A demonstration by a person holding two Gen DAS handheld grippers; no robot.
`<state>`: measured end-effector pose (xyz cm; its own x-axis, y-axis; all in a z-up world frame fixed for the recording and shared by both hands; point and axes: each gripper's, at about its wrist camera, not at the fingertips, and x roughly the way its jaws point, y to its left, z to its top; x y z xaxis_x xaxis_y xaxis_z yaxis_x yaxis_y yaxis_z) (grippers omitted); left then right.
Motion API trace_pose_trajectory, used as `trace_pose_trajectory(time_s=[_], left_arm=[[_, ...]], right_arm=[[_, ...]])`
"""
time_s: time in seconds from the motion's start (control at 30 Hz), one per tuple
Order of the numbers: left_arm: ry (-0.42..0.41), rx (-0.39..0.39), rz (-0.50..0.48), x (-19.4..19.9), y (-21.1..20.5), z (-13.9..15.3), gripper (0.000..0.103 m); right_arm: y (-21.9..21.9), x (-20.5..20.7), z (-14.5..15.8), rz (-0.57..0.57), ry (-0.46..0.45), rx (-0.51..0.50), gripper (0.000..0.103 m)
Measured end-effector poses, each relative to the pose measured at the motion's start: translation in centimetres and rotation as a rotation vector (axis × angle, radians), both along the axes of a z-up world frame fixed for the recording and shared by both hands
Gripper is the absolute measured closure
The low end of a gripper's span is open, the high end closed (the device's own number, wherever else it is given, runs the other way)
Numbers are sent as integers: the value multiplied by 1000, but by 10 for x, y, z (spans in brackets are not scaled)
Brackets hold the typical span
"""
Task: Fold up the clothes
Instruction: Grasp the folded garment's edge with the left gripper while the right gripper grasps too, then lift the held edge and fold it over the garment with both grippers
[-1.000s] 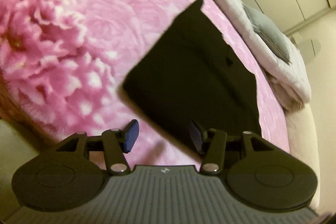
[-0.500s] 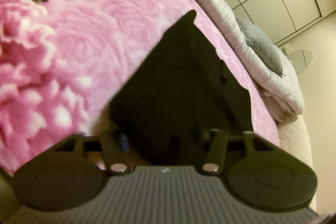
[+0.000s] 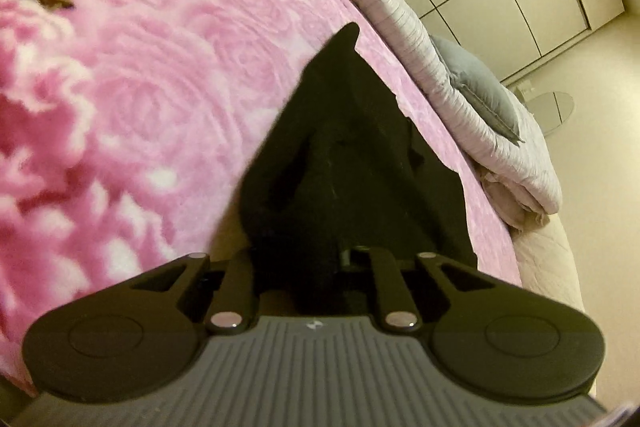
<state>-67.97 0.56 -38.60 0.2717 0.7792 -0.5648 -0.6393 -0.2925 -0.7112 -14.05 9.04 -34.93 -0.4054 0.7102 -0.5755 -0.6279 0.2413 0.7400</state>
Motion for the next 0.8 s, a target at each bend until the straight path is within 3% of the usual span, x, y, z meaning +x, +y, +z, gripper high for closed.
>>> trace_pose_trajectory(time_s=[0.1, 0.2, 0.27, 0.53, 0.8], left_arm=[[-16, -13, 11, -1, 1, -1, 88], [112, -15, -36, 11, 4, 12, 90], [195, -11, -68, 19, 6, 20, 93], [175, 17, -57, 18, -10, 29, 95], [173, 8, -91, 18, -63, 40, 95]], right_arm=[[-1, 2, -1, -1, 15, -4, 76], [1, -2, 3, 24, -32, 2, 78], [2, -7, 7, 48, -80, 4, 89], [-8, -5, 18, 66, -68, 46, 94], [-40, 2, 37, 98, -71, 56, 94]])
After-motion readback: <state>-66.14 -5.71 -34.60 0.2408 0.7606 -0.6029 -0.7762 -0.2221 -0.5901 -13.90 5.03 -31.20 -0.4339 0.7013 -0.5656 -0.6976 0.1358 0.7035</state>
